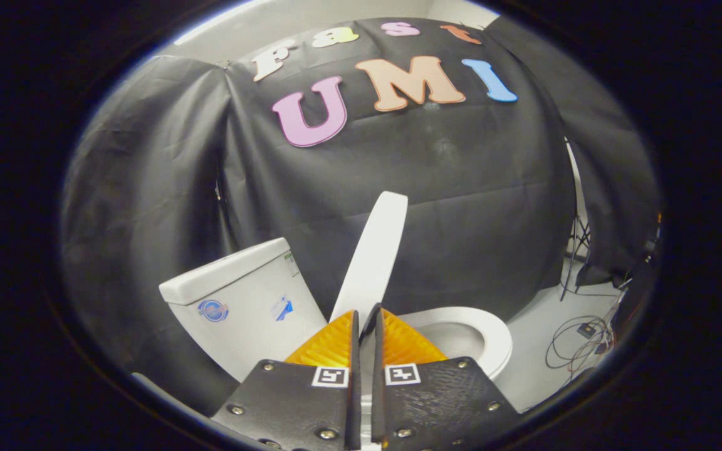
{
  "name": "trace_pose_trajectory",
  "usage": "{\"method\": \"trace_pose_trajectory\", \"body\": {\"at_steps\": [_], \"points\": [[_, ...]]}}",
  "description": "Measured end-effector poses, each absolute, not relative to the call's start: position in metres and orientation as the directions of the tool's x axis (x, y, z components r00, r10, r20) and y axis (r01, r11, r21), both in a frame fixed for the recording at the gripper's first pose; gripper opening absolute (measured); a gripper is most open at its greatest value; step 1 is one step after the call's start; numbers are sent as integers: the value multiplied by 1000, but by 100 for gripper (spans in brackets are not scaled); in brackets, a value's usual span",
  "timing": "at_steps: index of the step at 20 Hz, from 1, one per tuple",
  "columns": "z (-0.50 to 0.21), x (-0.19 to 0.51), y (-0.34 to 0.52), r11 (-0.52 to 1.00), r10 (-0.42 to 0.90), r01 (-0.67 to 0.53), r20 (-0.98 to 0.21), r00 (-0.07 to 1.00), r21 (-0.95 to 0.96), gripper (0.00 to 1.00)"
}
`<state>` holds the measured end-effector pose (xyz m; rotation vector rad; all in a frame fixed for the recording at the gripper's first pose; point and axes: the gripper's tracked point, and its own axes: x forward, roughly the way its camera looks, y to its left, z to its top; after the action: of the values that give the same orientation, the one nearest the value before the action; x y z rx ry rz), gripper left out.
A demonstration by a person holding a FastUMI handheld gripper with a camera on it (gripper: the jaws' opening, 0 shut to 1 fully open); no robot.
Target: Open the toilet lid.
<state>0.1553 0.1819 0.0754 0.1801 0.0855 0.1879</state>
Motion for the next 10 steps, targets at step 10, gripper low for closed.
{"method": "trace_pose_trajectory", "body": {"at_steps": [10], "points": [[95, 149, 221, 976, 213, -210, -54, 976, 51, 7]]}}
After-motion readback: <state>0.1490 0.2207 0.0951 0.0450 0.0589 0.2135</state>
